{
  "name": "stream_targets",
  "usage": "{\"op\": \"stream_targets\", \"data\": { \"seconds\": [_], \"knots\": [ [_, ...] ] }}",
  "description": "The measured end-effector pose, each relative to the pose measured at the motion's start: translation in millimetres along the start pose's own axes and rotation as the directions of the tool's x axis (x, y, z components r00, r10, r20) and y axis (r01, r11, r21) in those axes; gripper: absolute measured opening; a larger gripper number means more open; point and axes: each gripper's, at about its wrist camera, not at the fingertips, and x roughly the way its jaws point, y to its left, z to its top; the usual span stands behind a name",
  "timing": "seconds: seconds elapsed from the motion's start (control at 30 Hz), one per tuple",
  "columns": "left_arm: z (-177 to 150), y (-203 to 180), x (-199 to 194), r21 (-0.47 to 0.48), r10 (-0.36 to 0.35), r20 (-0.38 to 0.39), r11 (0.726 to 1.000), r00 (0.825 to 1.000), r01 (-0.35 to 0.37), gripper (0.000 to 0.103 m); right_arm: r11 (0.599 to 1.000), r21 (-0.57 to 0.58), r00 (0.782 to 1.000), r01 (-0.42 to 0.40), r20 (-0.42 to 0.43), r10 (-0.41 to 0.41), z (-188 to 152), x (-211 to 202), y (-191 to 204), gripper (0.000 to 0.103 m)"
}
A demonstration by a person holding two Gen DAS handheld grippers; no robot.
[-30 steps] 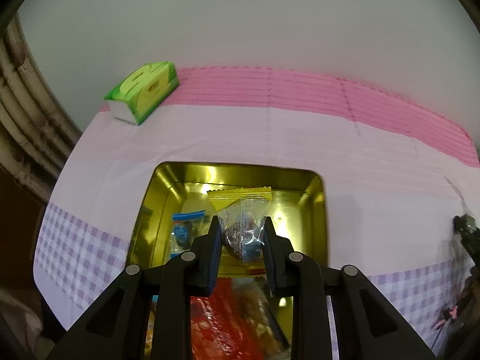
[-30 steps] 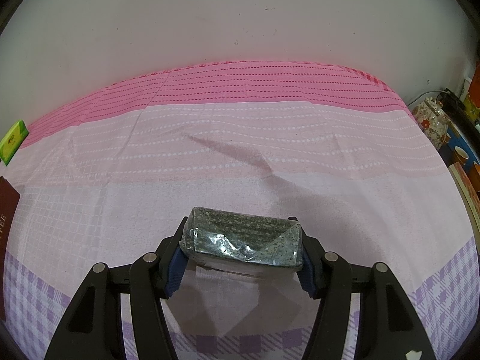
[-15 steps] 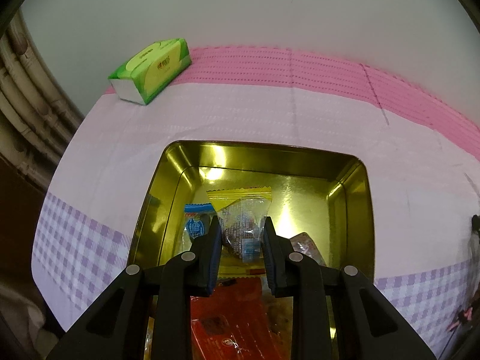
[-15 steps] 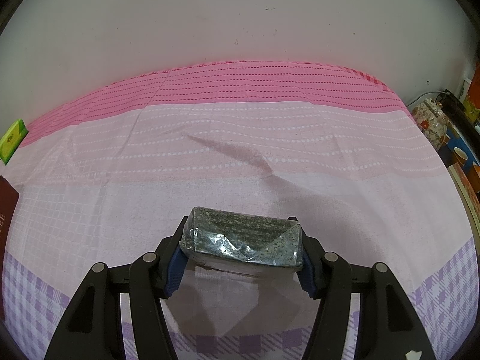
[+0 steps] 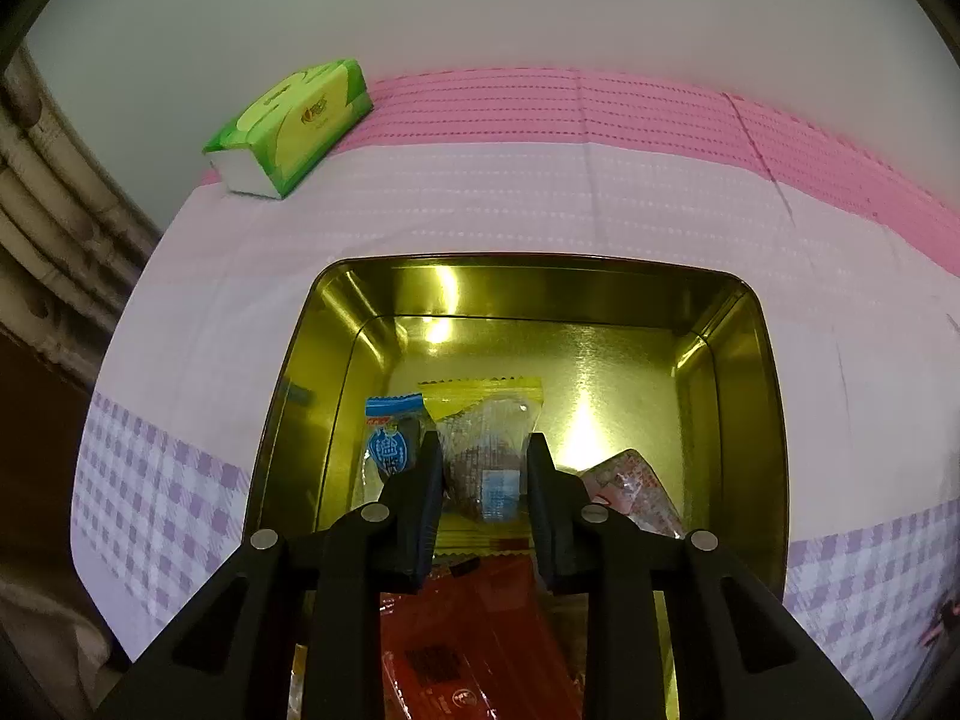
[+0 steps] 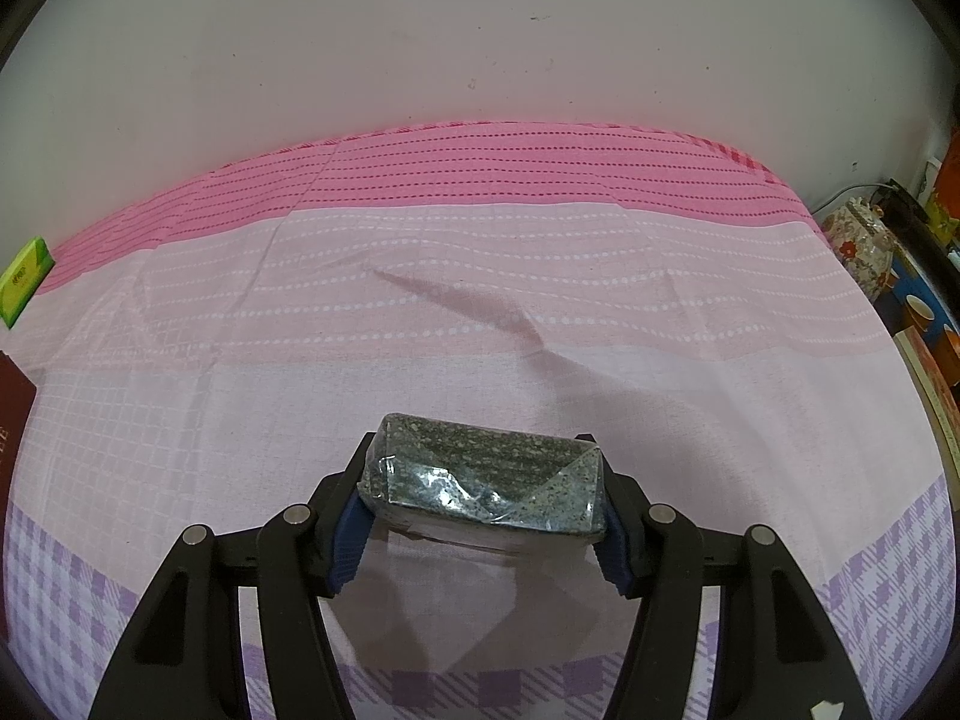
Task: Organize snacks
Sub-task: 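Carry the yellow candy packet into the tin and open left gripper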
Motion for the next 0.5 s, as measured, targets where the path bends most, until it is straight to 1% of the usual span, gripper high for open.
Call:
{"op": "stream_targets", "data": {
  "seconds": [0.17,0.27,0.5],
  "knots": [
    [2,2,-2,-0.01,0.009,-0.001,1.0,1.0,-0.01,0.034,1.0,-0.001,1.0,0.0,0.0,0.0,0,0,1,0.059],
    [2,6,-5,-0.024,0.008,0.002,1.0,1.0,-0.008,0.034,1.0,-0.001,1.0,0.0,0.0,0.0,0,0,1,0.059],
    [2,13,-18,-0.045,0.006,0.021,0.999,1.0,-0.005,0.04,1.0,-0.002,1.0,0.0,0.0,0.0,0,0,0,0.059]
  ]
}}
